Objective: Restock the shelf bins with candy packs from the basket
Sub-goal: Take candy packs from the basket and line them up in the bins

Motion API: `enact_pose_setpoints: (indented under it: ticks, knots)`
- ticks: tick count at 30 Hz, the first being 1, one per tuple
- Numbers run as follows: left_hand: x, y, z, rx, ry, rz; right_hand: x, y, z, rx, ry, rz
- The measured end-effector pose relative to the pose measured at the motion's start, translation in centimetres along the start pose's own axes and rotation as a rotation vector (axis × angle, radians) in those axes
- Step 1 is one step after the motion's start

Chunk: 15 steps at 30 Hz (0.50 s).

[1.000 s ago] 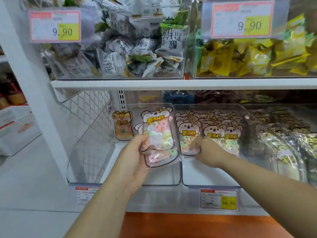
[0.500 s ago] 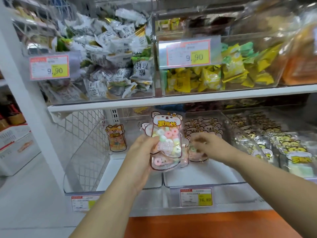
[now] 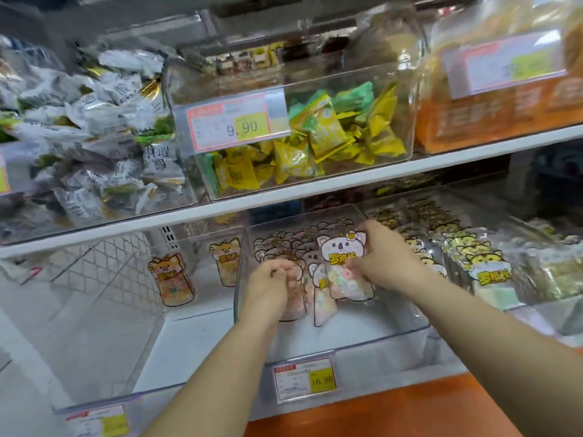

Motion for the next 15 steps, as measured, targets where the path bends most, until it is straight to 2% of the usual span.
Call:
enact_pose_setpoints:
  ticks: [5,8,15]
  knots:
    - [-2.3,-1.7,-1.2,0.023,-0.264,-0.111,-2.2,-1.3,0.2,0.063,0.179,-0.004]
    - [-2.8,-2.5,-1.1,-0.061,-0.476,-0.049,-2.4,-2.0,0.5,0.099,0.254,0.017]
    - [-4.1,-3.2,-1.3,-0.058,-0.601,-0.094,-3.1,-2.2,0.8,0.106,0.346,-0.008]
Point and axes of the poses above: each hand's wrist, its own y-axis away from the middle knuckle, its own x-axis out of the back of the hand, z = x × y, the point moved 5 cm from there along -y, towards the middle knuckle, and after that the axes turned 3 degrees about y, right-handed, at the moved point
